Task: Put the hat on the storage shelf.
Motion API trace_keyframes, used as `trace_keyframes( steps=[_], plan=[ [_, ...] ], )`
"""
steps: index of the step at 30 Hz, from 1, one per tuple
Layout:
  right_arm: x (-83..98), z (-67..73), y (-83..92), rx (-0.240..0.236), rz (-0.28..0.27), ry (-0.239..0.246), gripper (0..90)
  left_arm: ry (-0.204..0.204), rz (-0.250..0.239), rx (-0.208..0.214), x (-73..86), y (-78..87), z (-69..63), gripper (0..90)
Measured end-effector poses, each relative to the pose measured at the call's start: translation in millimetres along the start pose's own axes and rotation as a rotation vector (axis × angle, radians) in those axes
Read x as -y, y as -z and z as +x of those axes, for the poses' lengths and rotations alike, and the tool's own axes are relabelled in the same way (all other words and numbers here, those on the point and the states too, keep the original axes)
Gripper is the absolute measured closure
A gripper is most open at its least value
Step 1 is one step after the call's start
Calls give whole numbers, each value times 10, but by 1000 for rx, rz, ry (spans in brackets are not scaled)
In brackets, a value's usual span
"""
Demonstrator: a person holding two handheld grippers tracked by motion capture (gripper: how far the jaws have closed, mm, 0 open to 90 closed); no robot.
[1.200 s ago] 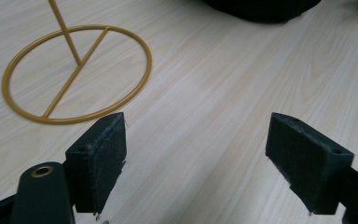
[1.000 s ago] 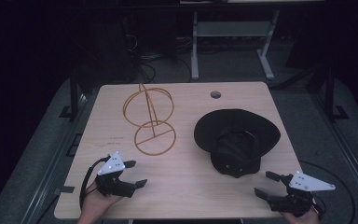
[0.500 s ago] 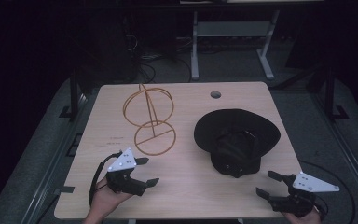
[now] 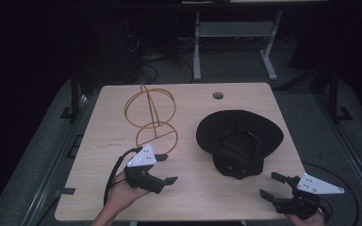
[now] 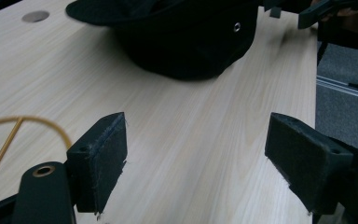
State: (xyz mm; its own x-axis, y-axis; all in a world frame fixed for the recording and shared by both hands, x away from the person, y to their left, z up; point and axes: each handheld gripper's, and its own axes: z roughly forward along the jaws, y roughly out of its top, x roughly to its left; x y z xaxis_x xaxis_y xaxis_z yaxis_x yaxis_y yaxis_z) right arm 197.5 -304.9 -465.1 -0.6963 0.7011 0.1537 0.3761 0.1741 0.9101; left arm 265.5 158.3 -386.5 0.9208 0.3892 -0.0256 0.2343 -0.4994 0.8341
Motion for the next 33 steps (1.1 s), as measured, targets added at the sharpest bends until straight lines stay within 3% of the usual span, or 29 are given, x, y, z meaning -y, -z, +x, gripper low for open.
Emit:
trace_keyframes(
  steps=[8, 17, 26, 33],
  plan=[
    [-1, 5, 5, 2, -7, -6, 194, -36, -10, 35, -228, -151, -22, 203],
    [4, 0, 2, -5, -4, -2, 193, -40, 0, 60, -368, -314, 11, 203],
    [3, -5, 14, -8, -14, -11, 193, -88, 15, 81, -645, -566, 5, 203],
    [5, -7, 13, -10, -13, -5, 193, -81, 20, 99, -747, -680, 52, 218]
  ],
)
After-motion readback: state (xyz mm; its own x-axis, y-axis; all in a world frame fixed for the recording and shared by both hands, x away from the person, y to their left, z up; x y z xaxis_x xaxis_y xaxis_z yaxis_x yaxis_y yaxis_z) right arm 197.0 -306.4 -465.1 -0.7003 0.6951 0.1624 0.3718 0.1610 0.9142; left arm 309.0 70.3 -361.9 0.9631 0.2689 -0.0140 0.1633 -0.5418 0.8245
